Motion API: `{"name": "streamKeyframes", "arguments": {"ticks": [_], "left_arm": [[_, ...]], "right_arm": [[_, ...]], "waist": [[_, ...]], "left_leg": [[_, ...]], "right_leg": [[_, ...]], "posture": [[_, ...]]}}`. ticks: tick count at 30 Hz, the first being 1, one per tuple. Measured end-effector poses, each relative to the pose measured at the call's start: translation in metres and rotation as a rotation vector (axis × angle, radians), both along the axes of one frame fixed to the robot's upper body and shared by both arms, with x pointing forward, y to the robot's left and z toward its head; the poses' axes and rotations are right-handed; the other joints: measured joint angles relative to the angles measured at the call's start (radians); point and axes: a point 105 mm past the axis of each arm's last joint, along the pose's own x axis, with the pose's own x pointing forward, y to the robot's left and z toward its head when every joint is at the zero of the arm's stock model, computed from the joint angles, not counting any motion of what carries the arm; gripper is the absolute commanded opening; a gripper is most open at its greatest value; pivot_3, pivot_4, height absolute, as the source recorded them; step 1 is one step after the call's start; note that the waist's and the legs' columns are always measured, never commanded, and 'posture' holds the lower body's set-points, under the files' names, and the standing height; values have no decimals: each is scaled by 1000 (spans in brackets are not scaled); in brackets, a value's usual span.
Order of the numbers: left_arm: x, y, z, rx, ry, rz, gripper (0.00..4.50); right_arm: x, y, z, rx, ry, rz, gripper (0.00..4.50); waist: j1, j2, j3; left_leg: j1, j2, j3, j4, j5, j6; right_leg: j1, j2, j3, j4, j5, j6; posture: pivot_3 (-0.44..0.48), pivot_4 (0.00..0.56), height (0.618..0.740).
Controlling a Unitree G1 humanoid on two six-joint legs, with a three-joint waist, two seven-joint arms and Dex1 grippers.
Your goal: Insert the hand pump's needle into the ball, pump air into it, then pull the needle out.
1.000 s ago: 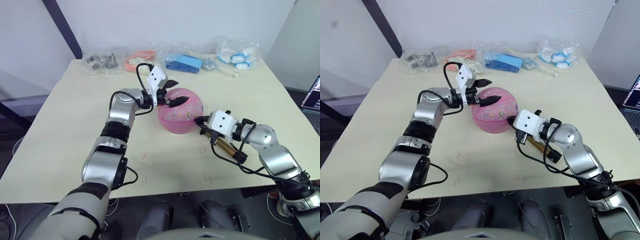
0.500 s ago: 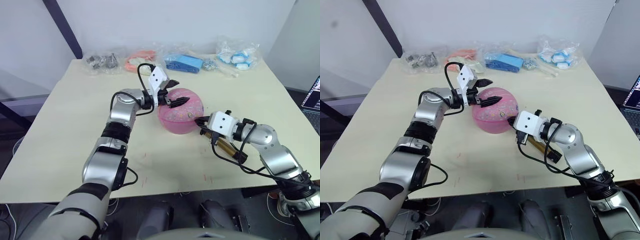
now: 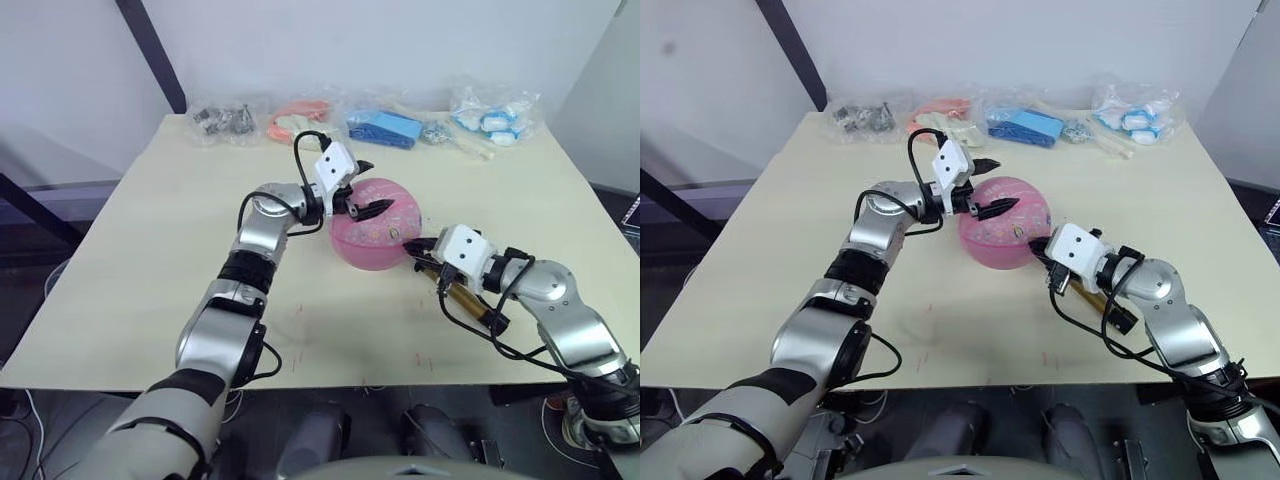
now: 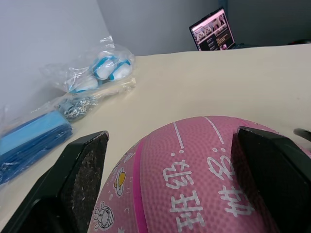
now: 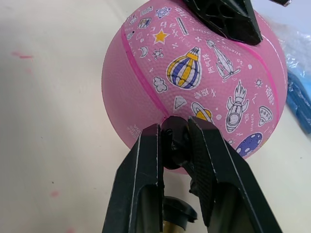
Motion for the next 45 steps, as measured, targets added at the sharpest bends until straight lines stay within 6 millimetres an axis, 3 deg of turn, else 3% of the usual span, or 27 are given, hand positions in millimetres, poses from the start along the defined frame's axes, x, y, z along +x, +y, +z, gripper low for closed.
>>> {"name": "streamKeyframes", "arguments": {"ticks": [12,21,37,45], "left_arm": [[-4,-8,-6,-17,-21,-13,4500],[-6,-14,-7,-15,-35,-28,4500],[-10,-25,-7,-24,-44,-60,4500],[-11,-27,-8,-22,-42,-66,4500]], "right_arm": [[-6,-9,-1,44,71,-34,304],[-11,-16,0,97,117,-64,304],[-18,-28,3,-150,-109,76,304],[-21,-29,1,25,31,-20,304]], "waist": [[6,5,-6],[9,6,-10],[27,6,-12],[28,5,-13]], "left_leg": [[3,-3,-10,-1,-3,4],[2,-17,-13,-1,-5,8],[1,-25,-13,-1,-8,13],[1,-27,-14,-1,-9,15]], "right_leg": [[13,-3,-11,-13,-2,3],[15,-16,-11,-14,-9,13],[15,-26,-12,-14,-15,23],[16,-28,-12,-15,-16,24]], "posture": [[0,150,740],[0,150,740],[0,150,740],[0,150,740]]}}
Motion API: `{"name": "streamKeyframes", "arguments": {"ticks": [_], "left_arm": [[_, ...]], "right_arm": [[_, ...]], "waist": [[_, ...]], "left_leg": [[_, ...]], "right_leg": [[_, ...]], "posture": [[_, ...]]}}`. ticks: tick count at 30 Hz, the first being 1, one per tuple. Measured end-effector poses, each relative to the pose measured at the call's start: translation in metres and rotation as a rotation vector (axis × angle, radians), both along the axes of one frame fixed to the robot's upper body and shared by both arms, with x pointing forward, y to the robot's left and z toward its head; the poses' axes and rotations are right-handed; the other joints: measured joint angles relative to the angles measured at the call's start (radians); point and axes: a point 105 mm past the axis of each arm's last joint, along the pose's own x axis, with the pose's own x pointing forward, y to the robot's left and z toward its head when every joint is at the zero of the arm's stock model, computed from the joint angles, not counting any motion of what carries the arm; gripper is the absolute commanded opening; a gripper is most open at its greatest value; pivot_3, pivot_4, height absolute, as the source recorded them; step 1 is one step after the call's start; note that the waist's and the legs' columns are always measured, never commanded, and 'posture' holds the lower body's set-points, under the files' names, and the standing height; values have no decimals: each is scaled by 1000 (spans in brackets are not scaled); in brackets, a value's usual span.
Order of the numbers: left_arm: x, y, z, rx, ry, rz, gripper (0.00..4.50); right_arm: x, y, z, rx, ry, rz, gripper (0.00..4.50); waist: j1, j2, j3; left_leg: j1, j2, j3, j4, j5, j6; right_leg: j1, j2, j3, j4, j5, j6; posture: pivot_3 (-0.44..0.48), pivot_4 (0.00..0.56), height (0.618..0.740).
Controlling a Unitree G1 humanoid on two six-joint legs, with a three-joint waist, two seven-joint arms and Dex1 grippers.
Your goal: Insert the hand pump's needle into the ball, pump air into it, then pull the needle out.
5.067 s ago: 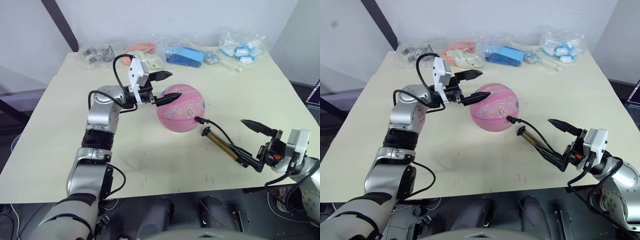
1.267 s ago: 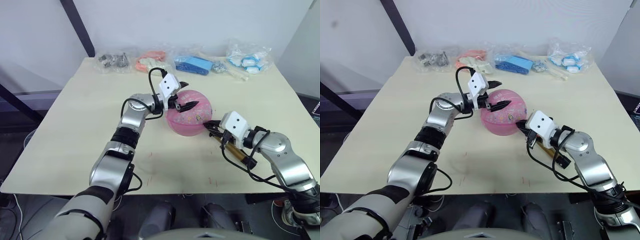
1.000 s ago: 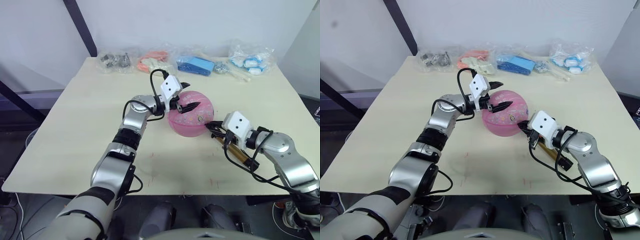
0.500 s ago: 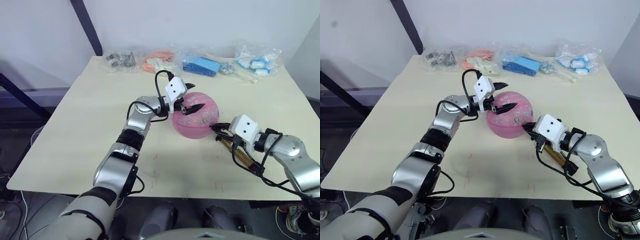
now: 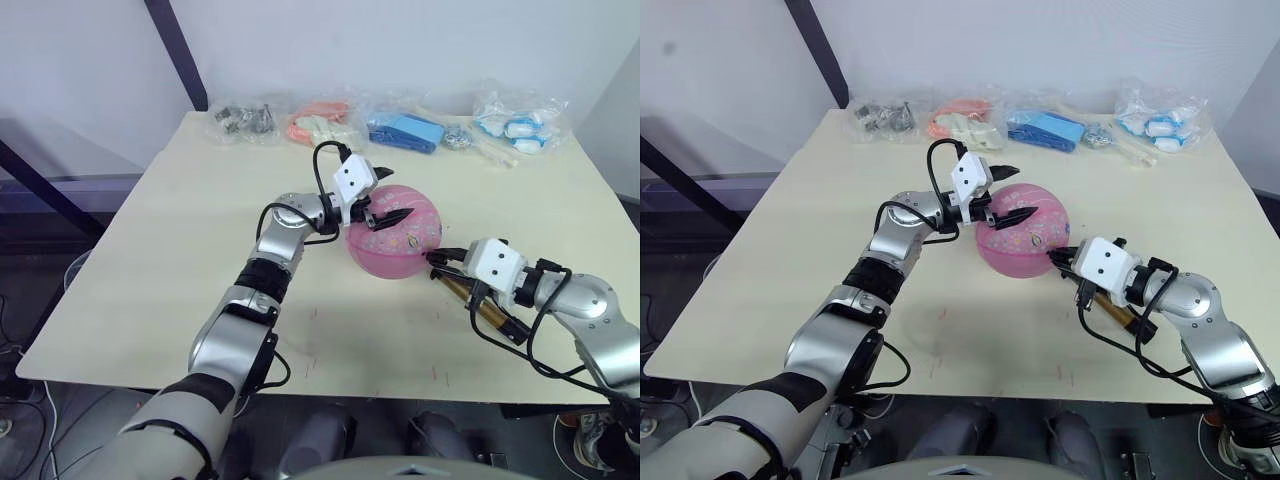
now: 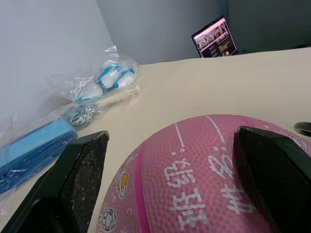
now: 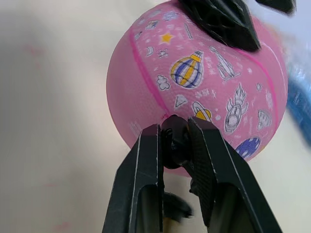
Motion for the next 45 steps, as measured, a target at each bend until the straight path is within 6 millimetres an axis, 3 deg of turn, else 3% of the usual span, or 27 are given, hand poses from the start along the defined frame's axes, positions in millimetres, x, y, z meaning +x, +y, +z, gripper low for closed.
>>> {"name": "streamKeyframes", "arguments": {"ticks": [6,27,29,31,35,45], "left_arm": [[-1,-2,0,-2,0,-5,4500],[-6,-13,-1,-2,-12,-43,4500],[6,11,0,4,-19,51,4500],[9,18,-4,11,-1,75,4500],[14,32,-13,25,26,128,4500],[15,36,-16,21,42,139,4500]], "right_arm": [[-5,-1,-2,70,75,-58,304],[-19,-15,-4,84,56,-69,304],[-22,-32,7,48,15,-87,304],[-22,-36,11,47,-1,-96,304],[-24,-37,9,48,8,-93,304],[-19,-42,5,114,12,-157,304]], "waist": [[2,0,0],[28,0,-1],[14,-7,-6],[-17,-12,-9],[-50,-9,-6],[-56,-4,-7]], "left_leg": [[0,-2,0,0,-1,2],[-1,-4,0,0,-3,5],[2,-4,0,-1,-3,5],[12,-4,-2,-3,-6,9],[25,0,-3,-9,-9,4],[35,9,-3,-21,-4,-5]], "right_leg": [[0,-1,0,-1,-1,2],[1,-4,0,-2,-3,4],[1,-2,3,-2,-3,4],[6,0,7,-1,-5,9],[23,-3,7,0,-8,7],[25,0,3,1,-7,9]], "posture": [[0,150,740],[0,150,740],[0,150,740],[0,150,740],[0,150,740],[0,150,740]]}}
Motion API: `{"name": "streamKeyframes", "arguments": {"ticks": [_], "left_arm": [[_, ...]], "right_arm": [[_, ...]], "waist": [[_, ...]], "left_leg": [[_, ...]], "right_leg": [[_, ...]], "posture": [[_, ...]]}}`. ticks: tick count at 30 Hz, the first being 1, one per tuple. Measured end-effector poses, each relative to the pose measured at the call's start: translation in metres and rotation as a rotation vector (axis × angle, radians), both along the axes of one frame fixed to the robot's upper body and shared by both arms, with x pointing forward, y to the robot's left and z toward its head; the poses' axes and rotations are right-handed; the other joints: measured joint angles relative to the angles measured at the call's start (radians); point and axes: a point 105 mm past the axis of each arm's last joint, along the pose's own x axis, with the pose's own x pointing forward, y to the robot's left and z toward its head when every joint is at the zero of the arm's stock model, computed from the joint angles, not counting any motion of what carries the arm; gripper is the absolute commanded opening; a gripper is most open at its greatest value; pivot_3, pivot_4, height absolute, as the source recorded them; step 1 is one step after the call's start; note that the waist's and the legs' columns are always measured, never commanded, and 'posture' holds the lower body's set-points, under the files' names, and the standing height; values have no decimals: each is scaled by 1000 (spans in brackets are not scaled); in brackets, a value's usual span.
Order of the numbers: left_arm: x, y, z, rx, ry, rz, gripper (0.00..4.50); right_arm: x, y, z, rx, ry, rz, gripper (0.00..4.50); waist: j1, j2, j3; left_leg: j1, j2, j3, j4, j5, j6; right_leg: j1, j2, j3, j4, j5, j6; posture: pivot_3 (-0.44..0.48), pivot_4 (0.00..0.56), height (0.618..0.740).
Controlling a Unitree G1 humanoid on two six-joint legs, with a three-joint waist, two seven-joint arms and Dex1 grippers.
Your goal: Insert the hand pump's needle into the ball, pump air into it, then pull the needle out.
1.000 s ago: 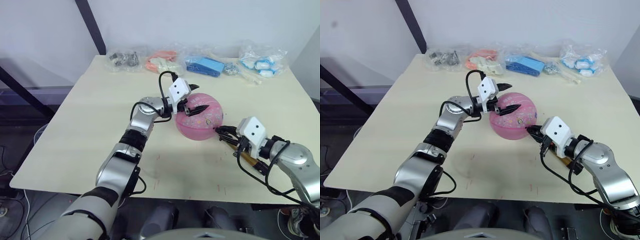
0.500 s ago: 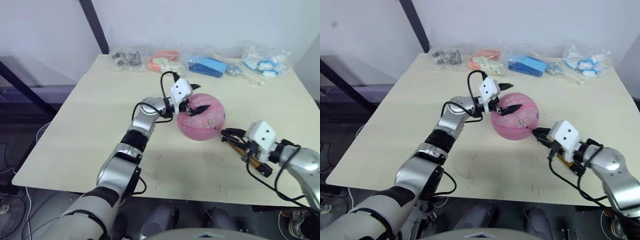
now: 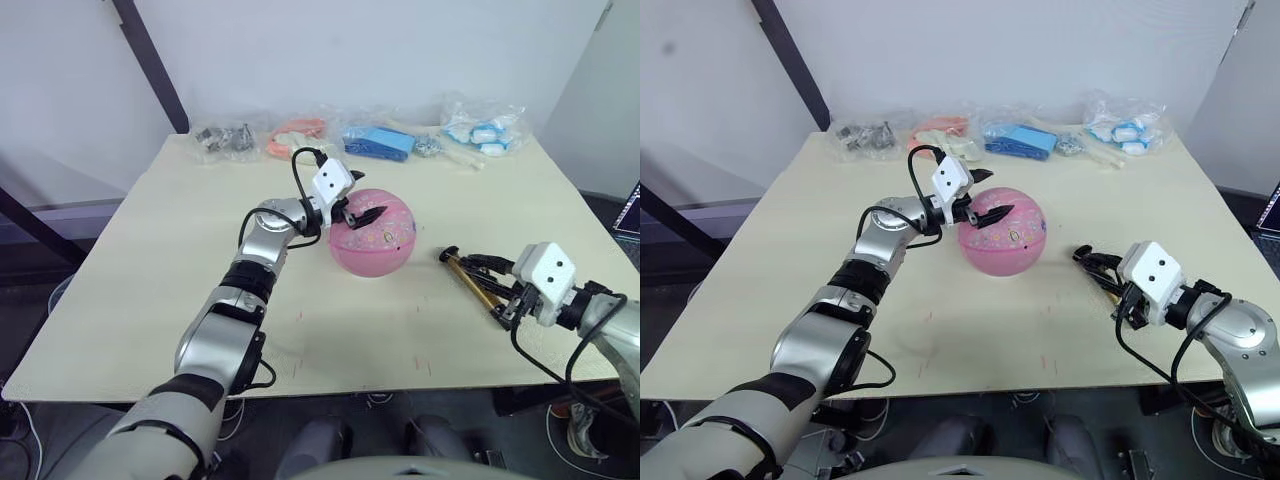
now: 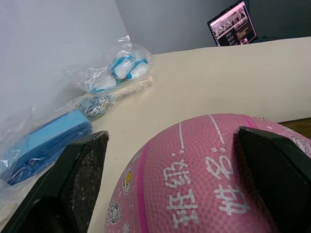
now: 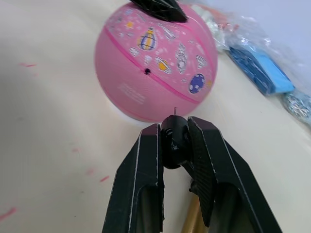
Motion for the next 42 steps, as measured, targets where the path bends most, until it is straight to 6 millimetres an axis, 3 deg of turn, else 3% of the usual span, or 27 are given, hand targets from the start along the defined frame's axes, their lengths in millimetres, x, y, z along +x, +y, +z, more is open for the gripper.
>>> {"name": "streamKeyframes", "arguments": {"ticks": [11,16,20,25,28,30,31,32,35,37,42], "left_arm": [[-9,2,6,-77,15,-66,4500],[-13,3,12,-92,-1,-96,4500],[-17,1,19,-112,-11,-125,4500],[-21,0,29,-139,-14,-155,4500],[-23,0,34,-142,-14,-169,4500],[-25,1,39,-153,-5,-185,4500],[-26,1,40,-152,-4,-186,4500],[-27,2,42,-154,-2,-191,4500],[-30,4,49,-147,-5,-215,4500],[-34,5,52,-141,-3,-237,4500],[-44,12,58,-122,14,-292,4500]], "right_arm": [[40,-3,-16,152,62,-211,304],[55,-1,-34,160,114,-250,304],[69,0,-37,157,102,-278,304],[78,-2,-43,147,99,-299,304],[78,-3,-46,144,107,-298,1742],[78,-4,-49,143,120,-297,2343],[78,-4,-50,143,123,-297,2343],[78,-4,-50,144,124,-295,2977],[76,-5,-48,151,123,-283,4035],[73,-6,-44,166,109,-270,4461],[62,-12,-34,225,70,-255,4461]], "waist": [[1,0,1],[0,0,4],[0,-1,4],[0,-3,12],[-1,-3,19],[-1,-2,24],[-2,-2,25],[-3,-2,25],[-5,-1,29],[-5,-1,31],[-13,-1,32]], "left_leg": [[-3,-3,0,-1,0,0],[-5,-3,0,-7,3,5],[-19,-4,0,-7,7,-1],[-21,-4,-1,-7,7,-1],[-23,-5,-1,-7,7,-1],[-27,-5,0,-6,7,-1],[-28,-5,0,-6,7,-1],[-34,-5,0,-4,7,-2],[-43,-5,0,1,8,-2],[-47,-5,0,1,8,-2],[-55,-8,-1,4,8,-2]], "right_leg": [[-9,2,0,-2,1,1],[-15,4,1,-2,0,-1],[-29,4,1,-2,4,-8],[-31,4,1,-4,4,-9],[-32,4,1,-4,4,-9],[-36,4,1,-3,5,-9],[-38,4,1,-3,5,-9],[-44,4,1,-1,5,-10],[-51,4,1,0,6,-11],[-54,3,1,0,6,-11],[-61,2,1,0,8,-13]], "posture": [[0,150,740],[0,150,740],[0,150,740],[0,150,740],[0,150,740],[0,150,740],[0,150,740],[0,150,740],[0,150,740],[0,150,740],[0,150,740]]}}
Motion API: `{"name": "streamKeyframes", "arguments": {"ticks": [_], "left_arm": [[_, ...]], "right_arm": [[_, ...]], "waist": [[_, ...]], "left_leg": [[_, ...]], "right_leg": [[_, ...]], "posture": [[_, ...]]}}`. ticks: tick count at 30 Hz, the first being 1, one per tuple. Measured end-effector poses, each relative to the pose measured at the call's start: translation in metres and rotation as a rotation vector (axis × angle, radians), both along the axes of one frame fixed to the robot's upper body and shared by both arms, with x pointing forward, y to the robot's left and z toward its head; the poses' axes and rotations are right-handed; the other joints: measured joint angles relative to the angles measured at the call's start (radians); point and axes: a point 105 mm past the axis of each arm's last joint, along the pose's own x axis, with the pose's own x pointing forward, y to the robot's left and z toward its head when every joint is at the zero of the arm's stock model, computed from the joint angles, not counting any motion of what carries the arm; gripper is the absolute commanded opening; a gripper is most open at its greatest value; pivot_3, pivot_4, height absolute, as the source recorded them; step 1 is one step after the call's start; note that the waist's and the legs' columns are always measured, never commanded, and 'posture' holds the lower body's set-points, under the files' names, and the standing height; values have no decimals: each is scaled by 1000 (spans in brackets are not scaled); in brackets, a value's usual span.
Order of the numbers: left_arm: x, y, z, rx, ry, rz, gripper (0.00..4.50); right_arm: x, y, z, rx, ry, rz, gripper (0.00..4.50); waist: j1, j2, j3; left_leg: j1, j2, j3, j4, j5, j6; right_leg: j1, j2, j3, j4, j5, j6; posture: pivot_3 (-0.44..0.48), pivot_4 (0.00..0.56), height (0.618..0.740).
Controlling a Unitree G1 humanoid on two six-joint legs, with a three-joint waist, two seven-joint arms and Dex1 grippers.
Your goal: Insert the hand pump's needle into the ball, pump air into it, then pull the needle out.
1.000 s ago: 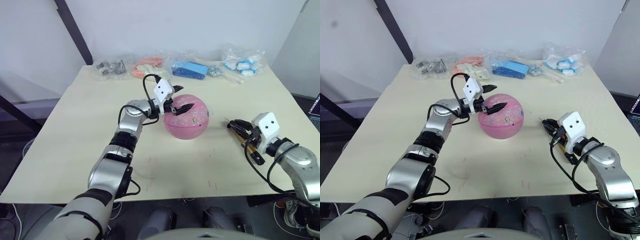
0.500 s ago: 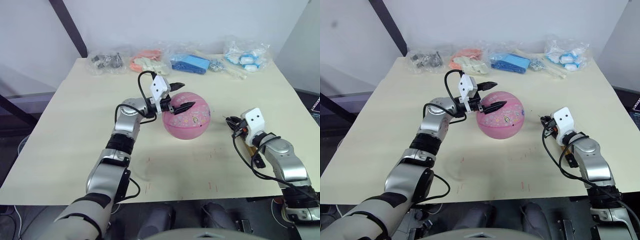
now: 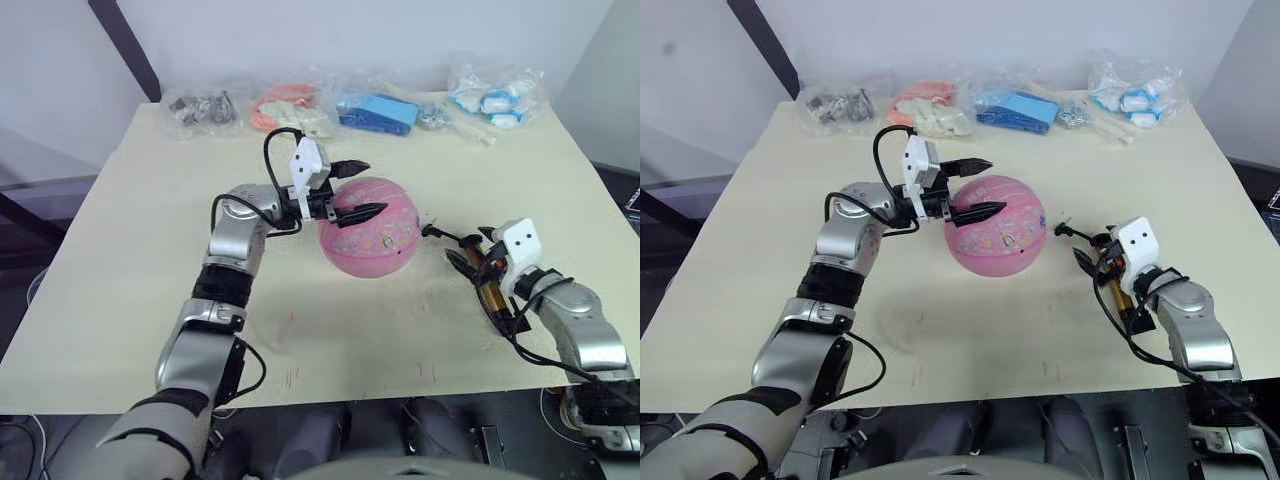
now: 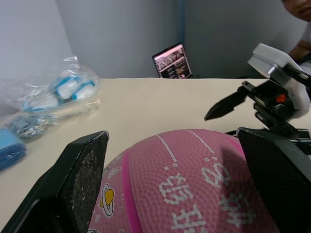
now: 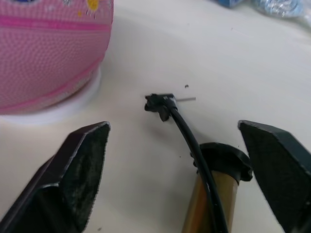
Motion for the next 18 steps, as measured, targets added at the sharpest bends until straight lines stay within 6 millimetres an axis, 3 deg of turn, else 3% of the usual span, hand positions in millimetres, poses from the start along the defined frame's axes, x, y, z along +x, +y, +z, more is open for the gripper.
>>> {"name": "streamKeyframes", "arguments": {"ticks": [5,12,18], "left_arm": [[-2,7,2,12,16,-23,4500],[1,10,28,-14,-35,-26,4500],[-2,12,33,-28,-34,-48,4500]], "right_arm": [[-6,0,5,44,-22,27,4461],[-6,-1,11,46,-64,33,4461],[-10,2,13,82,-82,61,4461]], "waist": [[-7,0,4],[-13,-3,7],[-15,-3,7]], "left_leg": [[0,-1,0,2,0,0],[0,-1,0,3,1,-1],[0,-1,0,5,1,-1]], "right_leg": [[0,0,0,1,2,-2],[0,0,0,2,2,-3],[0,0,0,3,2,-3]], "posture": [[0,150,740],[0,150,740],[0,150,740]]}}
